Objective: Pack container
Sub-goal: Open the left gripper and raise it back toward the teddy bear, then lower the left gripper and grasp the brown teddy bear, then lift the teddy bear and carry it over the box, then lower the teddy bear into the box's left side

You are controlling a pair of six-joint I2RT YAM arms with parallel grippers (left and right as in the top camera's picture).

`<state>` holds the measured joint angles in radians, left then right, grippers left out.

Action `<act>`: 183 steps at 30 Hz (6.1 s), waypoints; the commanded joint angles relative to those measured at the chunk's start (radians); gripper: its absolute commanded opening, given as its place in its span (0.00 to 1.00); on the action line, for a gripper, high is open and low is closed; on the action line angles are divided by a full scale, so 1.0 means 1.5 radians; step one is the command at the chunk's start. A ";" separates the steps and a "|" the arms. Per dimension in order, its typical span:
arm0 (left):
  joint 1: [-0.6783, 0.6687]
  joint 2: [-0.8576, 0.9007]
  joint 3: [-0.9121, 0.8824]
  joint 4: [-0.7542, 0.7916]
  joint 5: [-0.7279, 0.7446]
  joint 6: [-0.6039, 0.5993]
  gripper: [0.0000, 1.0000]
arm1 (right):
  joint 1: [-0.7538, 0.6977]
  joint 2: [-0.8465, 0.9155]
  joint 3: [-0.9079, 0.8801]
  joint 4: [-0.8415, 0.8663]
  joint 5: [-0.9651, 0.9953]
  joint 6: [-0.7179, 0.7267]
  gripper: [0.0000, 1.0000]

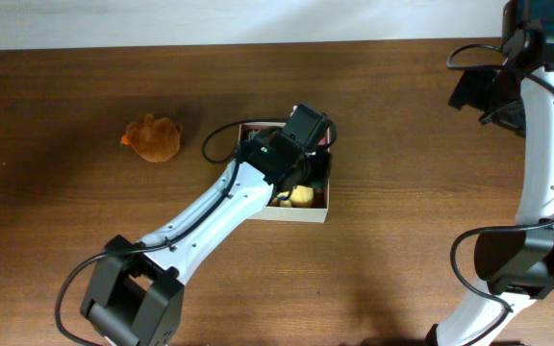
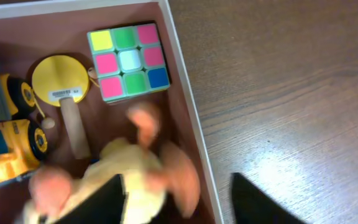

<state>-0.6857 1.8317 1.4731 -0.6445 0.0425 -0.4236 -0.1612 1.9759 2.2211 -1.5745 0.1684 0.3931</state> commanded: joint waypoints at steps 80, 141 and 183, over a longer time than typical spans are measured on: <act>0.278 0.186 0.588 -0.624 0.072 0.351 0.02 | -0.002 0.005 -0.004 0.000 0.011 0.008 0.99; 0.057 0.164 0.387 -0.486 -0.174 0.019 0.40 | -0.002 0.005 -0.004 0.000 0.011 0.008 0.99; 0.052 0.148 0.372 -0.443 -0.128 0.074 0.02 | -0.002 0.005 -0.004 0.000 0.011 0.008 0.98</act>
<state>-0.6075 2.0682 2.0602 -1.3167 -0.1905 -0.3508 -0.1612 1.9762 2.2211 -1.5745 0.1684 0.3931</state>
